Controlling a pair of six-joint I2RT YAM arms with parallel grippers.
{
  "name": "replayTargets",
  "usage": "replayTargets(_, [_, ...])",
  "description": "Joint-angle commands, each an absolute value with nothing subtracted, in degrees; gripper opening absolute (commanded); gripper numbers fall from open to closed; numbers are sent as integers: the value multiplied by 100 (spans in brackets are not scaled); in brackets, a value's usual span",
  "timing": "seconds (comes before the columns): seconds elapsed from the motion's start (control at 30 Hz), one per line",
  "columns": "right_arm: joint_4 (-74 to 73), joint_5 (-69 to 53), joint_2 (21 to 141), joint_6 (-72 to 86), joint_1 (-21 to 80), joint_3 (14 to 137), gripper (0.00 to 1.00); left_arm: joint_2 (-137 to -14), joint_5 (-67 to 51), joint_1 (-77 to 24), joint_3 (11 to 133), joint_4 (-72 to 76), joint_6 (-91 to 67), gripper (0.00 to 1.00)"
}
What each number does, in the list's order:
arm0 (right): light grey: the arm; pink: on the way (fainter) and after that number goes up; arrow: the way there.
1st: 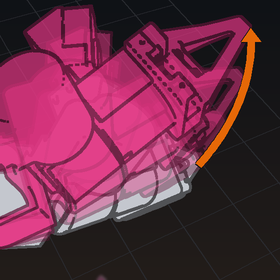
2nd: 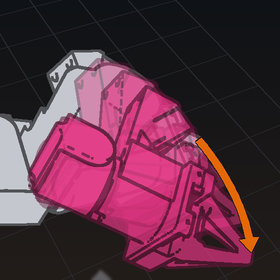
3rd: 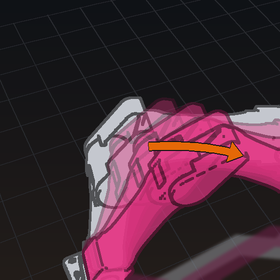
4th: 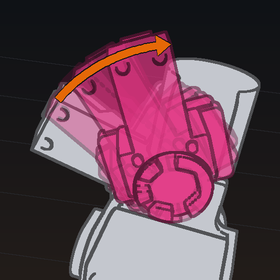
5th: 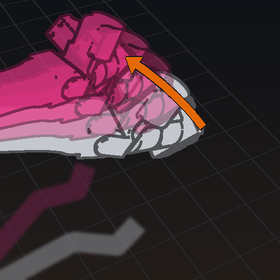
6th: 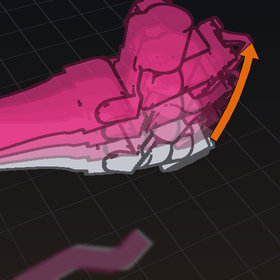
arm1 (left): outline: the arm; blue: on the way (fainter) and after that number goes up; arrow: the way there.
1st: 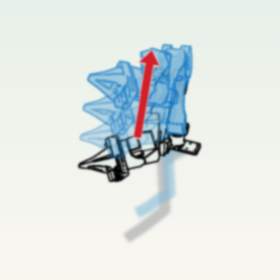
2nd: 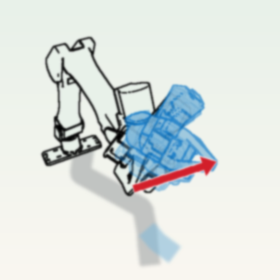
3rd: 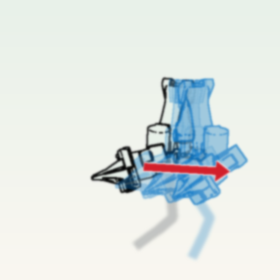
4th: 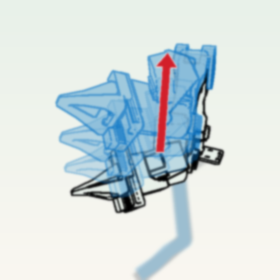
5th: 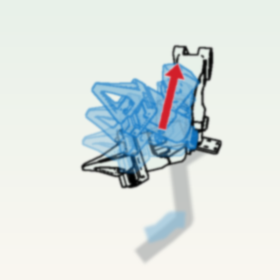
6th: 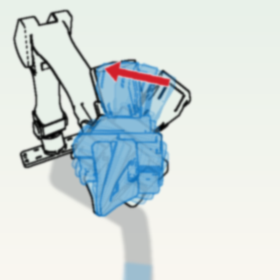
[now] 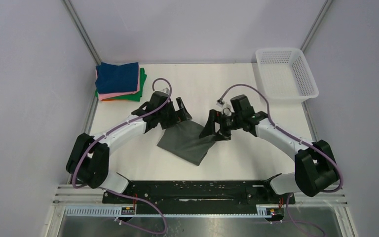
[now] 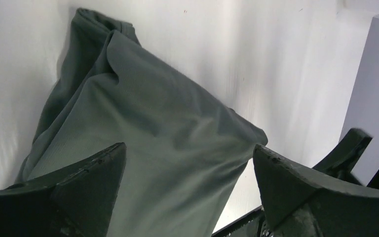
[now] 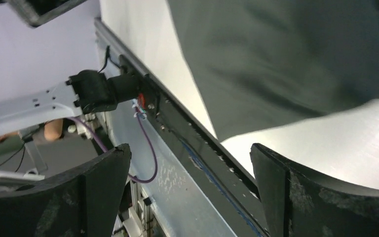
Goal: Fold and stack the t-shirts
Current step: Smooth out wrinkles on the folded tshirt
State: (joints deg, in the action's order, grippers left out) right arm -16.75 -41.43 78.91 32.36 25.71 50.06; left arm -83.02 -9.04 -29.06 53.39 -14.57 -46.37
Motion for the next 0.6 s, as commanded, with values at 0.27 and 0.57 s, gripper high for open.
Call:
replayTargets(0.27, [-1173, -3596, 9733, 3115, 2878, 6100, 99, -10322, -560, -2838, 6641, -1135, -4582, 99])
replayTargets(0.57, [-1752, -2829, 10844, 2690, 2462, 6880, 100, -10446, 354, -2684, 6655, -1980, -4776, 99])
